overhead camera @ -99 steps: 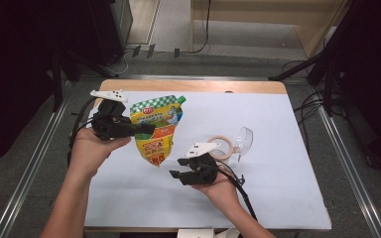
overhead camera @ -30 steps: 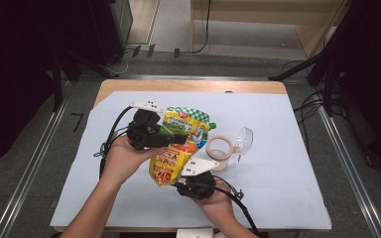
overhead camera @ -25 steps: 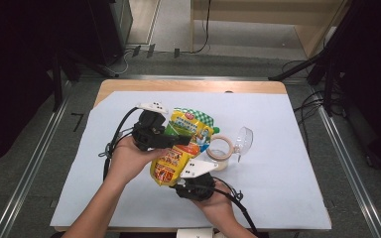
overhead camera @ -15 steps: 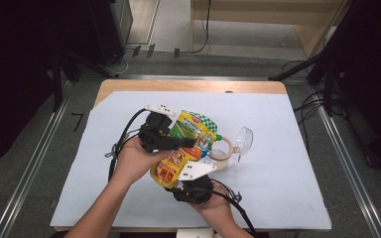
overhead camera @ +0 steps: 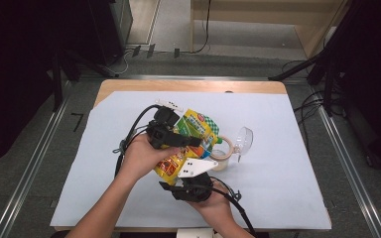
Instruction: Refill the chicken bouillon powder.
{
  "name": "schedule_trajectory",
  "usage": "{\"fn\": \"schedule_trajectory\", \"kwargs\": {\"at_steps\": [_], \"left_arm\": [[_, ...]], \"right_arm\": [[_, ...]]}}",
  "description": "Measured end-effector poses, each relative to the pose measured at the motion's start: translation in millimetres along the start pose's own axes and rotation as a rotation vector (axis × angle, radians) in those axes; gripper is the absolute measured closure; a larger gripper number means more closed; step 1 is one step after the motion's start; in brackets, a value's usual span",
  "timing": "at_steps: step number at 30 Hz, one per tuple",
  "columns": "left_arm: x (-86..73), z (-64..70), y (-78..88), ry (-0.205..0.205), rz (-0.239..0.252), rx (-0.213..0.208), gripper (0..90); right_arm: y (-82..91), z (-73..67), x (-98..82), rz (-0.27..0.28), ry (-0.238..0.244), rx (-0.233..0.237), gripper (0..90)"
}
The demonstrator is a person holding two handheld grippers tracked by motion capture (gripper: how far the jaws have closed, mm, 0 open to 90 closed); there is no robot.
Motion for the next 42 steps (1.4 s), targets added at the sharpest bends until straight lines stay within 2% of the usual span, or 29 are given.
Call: {"fn": "schedule_trajectory", "kwargs": {"at_steps": [4,5,8,15,17,26,31,33,34,36,39,42], "left_arm": [[4.9,1.8,-1.6,0.009,-0.021,-0.002,67.2],[6.9,1.9,-3.3,0.006,-0.032,0.011,66.9],[8.5,2.5,-5.9,-0.004,-0.045,0.015,66.9],[9.1,0.0,-10.1,-0.007,-0.058,0.025,67.0],[9.0,-0.7,-11.5,-0.010,-0.060,0.029,67.8],[11.0,2.0,-13.0,-0.019,-0.060,0.037,67.7],[14.1,-1.7,-12.6,0.012,-0.058,0.036,66.9],[15.4,-3.2,-11.7,0.027,-0.060,0.029,65.3],[16.3,-3.0,-10.2,0.048,-0.063,0.016,62.9],[16.4,-1.8,-9.3,0.055,-0.062,0.011,60.6],[15.8,-0.2,-9.3,0.050,-0.062,0.015,59.2],[16.0,1.5,-6.7,0.017,-0.051,0.035,59.0]], "right_arm": [[0.0,-1.2,1.5,0.001,-0.004,0.012,63.9],[-0.5,-1.2,3.1,0.006,-0.002,0.012,63.5],[-0.5,0.0,3.9,0.008,-0.002,0.008,63.2],[-2.1,1.8,6.0,0.006,-0.007,0.021,61.8],[-3.8,3.2,5.9,-0.009,0.002,0.021,61.6],[-5.5,6.6,6.0,-0.015,0.006,0.020,60.1],[-5.3,10.2,8.5,-0.012,0.011,0.020,60.9],[-5.2,10.6,10.5,-0.008,0.007,0.022,61.2],[-4.9,10.5,12.4,0.007,-0.004,0.027,61.3],[-4.5,11.6,13.6,0.018,-0.013,0.021,61.3],[-3.5,12.2,14.7,0.027,-0.029,0.018,61.3],[-0.9,12.0,16.9,0.043,-0.045,0.027,61.3]]}}
Point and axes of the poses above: each handheld gripper's, and its own axes: y roughly backward along the jaws, x roughly out of its top, z roughly to its right, the point moved 9 cm from there along -y, roughly forward along the jaws, and after that the axes turned 11 degrees about x, right-handed, at the moved point
